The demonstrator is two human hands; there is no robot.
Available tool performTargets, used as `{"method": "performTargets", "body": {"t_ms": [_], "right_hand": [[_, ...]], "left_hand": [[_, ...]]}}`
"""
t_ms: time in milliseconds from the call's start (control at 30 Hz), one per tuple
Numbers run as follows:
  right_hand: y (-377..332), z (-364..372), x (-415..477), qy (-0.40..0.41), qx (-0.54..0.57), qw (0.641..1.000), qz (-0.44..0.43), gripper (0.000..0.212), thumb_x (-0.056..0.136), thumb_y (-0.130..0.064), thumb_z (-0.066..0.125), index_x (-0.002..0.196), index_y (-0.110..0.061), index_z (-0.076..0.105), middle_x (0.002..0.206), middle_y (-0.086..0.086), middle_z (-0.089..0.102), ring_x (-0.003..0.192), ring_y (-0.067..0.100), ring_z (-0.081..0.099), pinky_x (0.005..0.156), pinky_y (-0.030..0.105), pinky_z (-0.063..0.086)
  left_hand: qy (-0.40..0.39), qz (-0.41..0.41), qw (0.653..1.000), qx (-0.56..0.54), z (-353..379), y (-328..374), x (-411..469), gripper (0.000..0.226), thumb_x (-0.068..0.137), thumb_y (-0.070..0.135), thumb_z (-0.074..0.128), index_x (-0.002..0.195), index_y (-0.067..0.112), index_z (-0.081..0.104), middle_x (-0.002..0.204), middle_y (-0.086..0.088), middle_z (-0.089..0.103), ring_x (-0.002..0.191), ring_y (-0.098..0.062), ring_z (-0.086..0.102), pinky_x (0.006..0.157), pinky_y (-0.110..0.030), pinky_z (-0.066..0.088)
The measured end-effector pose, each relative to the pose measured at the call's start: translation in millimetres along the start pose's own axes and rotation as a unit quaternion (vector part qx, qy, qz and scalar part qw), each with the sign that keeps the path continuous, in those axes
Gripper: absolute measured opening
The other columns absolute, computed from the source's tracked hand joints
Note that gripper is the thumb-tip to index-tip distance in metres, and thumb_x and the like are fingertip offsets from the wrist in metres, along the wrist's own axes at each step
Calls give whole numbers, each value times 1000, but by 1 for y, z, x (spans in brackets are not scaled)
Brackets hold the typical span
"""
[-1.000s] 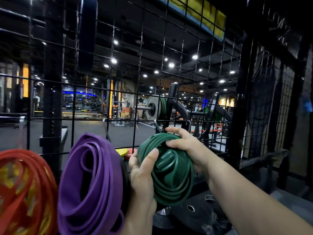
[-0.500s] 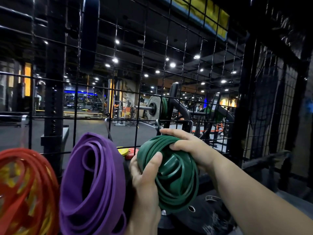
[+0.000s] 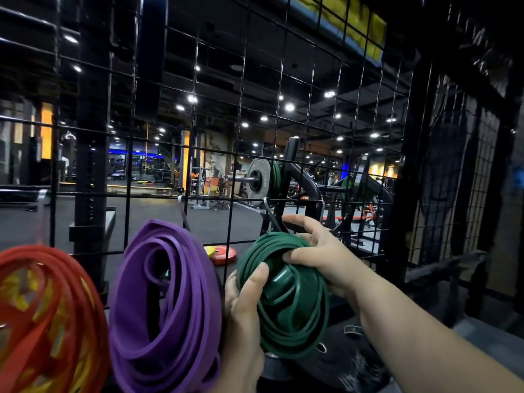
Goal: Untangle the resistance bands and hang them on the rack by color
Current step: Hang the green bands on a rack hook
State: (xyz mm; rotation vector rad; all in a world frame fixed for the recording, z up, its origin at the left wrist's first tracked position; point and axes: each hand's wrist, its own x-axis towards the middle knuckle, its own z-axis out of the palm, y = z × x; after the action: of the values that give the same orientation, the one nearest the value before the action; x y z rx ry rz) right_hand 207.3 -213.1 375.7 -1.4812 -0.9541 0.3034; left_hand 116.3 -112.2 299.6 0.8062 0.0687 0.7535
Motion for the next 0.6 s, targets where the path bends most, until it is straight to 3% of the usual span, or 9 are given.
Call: {"method": "performTargets", "body": {"t_ms": [167, 367, 433, 500, 600], "right_hand": [[7, 7, -2, 46, -17, 999, -19, 75, 64, -8, 76, 129, -34, 49, 113, 22, 64, 94, 37, 70, 86, 51, 56], [6, 10, -3, 88, -61, 994, -25, 91, 58, -19, 80, 134, -39, 36, 115, 9, 62, 94, 23, 70, 84, 42, 57], [6, 10, -5, 105, -111, 988, -22, 87, 55, -26, 81, 131, -40, 40, 120, -2, 55, 101, 16, 66, 89, 38, 56], [7, 11, -5, 100, -104, 989, -20, 79, 50, -29, 83, 124, -33, 53, 120, -3, 59, 103, 17, 66, 91, 39, 55], [11, 9, -5, 82, -59, 995, -27, 65, 52, -21, 85, 114, -22, 66, 107, 7, 73, 96, 23, 71, 87, 42, 57]], "left_hand": [[-52, -11, 998, 15, -11, -4, 5, 77, 61, 44, 78, 127, 8, 57, 117, -26, 65, 104, -44, 64, 94, -64, 46], [10, 28, 995, 91, -20, -17, 11, 77, 50, 66, 81, 111, 22, 67, 108, -11, 72, 102, -33, 68, 94, -55, 49], [-4, 22, 993, 115, -26, -23, 9, 88, 48, 79, 75, 118, 27, 64, 115, -3, 70, 108, -24, 66, 99, -52, 47], [-32, -7, 992, 120, -32, -29, 5, 104, 41, 88, 68, 126, 30, 58, 122, 5, 66, 115, -17, 62, 104, -48, 45], [35, 25, 990, 134, -26, -30, 5, 86, 45, 88, 67, 117, 43, 58, 121, 4, 66, 112, -20, 63, 98, -48, 48]]}}
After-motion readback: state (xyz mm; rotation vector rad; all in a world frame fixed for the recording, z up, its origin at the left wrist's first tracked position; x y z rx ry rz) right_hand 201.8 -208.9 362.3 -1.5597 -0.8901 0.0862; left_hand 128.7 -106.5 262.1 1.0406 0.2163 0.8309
